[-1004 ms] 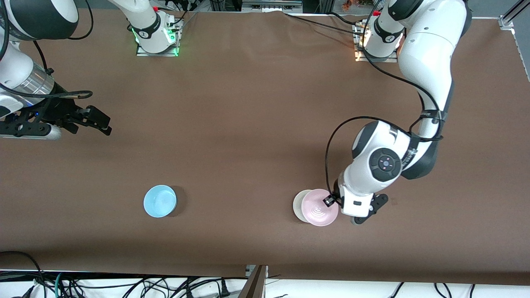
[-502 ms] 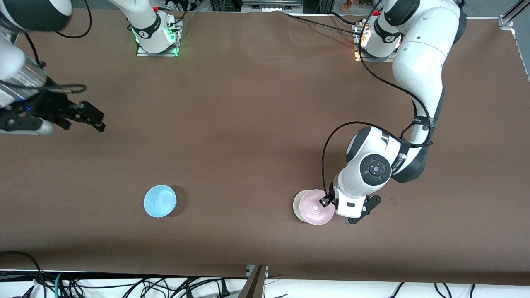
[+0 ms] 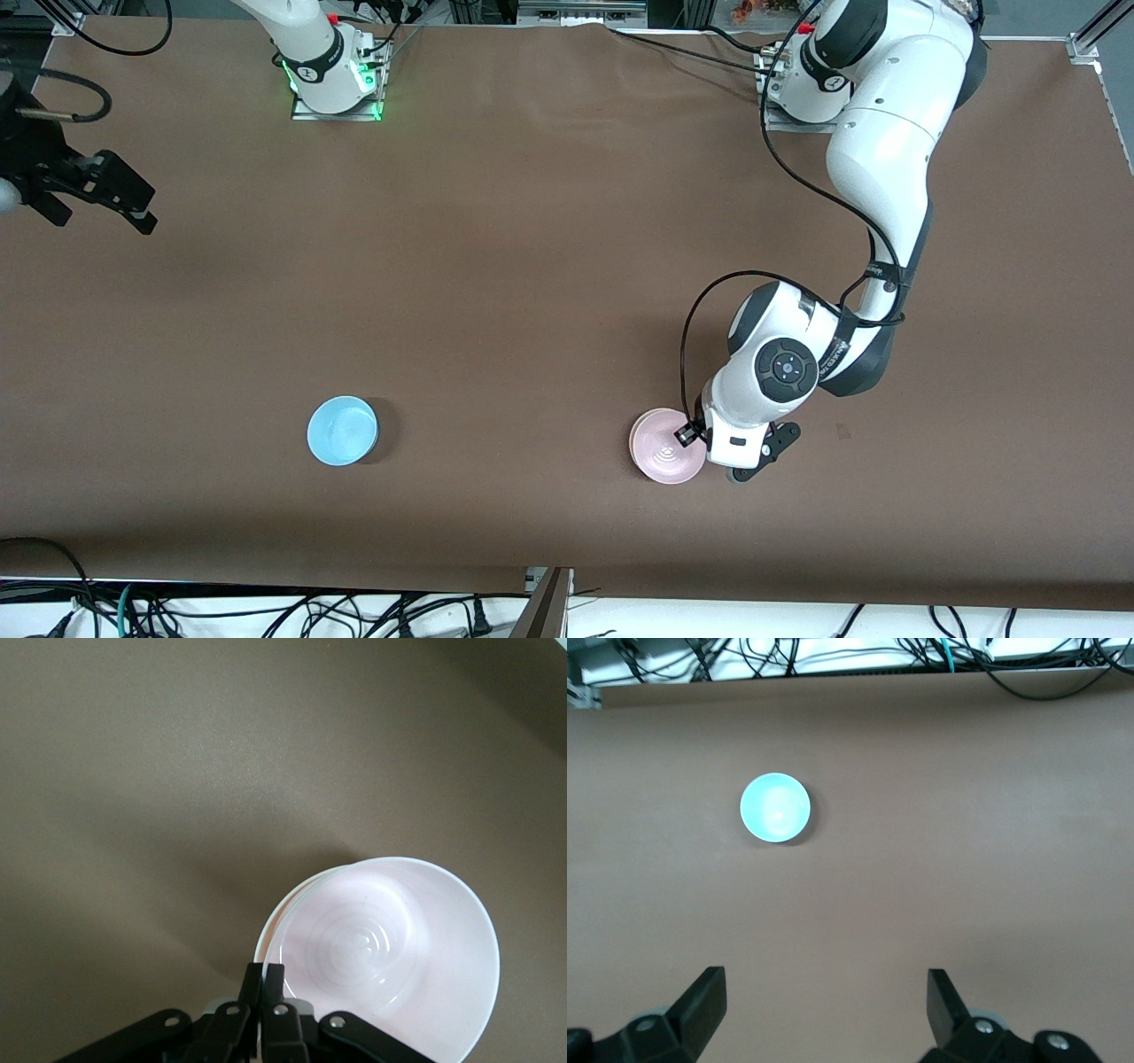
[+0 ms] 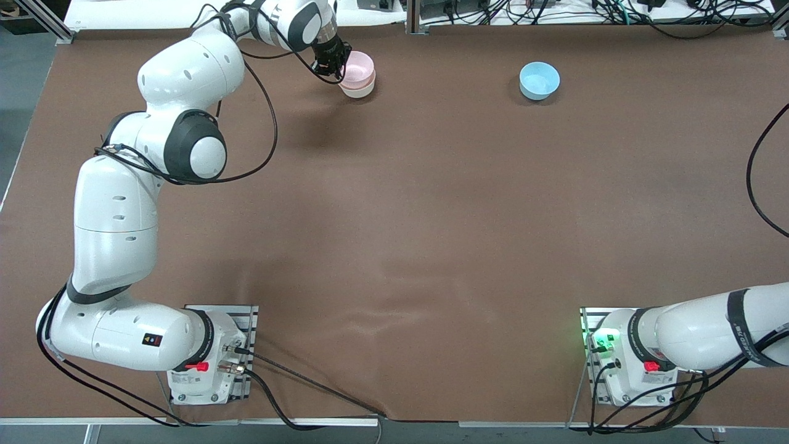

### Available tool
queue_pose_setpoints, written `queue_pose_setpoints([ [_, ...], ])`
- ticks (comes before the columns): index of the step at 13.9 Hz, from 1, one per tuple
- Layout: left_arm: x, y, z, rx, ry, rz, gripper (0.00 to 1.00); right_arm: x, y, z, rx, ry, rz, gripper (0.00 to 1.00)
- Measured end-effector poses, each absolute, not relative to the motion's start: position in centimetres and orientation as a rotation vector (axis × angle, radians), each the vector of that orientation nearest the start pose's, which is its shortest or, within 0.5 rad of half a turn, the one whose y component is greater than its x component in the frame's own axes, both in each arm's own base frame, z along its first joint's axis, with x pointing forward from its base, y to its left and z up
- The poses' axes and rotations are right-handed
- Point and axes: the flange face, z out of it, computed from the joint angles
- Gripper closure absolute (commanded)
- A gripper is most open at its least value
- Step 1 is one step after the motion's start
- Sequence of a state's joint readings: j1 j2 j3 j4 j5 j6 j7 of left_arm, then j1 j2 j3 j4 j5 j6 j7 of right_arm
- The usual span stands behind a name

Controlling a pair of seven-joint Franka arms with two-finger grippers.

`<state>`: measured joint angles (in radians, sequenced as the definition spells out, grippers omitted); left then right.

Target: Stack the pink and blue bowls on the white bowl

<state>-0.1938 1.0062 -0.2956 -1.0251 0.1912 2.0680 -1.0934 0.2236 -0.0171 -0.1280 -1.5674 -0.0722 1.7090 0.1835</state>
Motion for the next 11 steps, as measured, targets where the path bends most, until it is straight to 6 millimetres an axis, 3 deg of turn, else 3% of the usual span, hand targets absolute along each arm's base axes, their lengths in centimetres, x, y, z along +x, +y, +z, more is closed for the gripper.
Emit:
queue_pose_setpoints([
  [2,73.4,-28.2,24.6,-3.064,-1.053,-0.001,0.97,56.3,4.6,64.1,-3.185,0.135,-0.231,0.0],
  [3,73.4,-28.1,24.6,-3.062,-1.054,-0.002,0.8,56.4,4.5,64.0,-3.187,0.137,-0.227,0.0],
  [7,73.7,-27.6,24.8,-3.059,-1.063,-0.012,0.46,56.4,4.3,64.0,-3.187,0.147,-0.226,0.0],
  [11,74.0,-25.9,25.4,-3.003,-1.072,0.011,0.41,56.2,4.2,64.7,-3.202,0.162,-0.252,0.0],
])
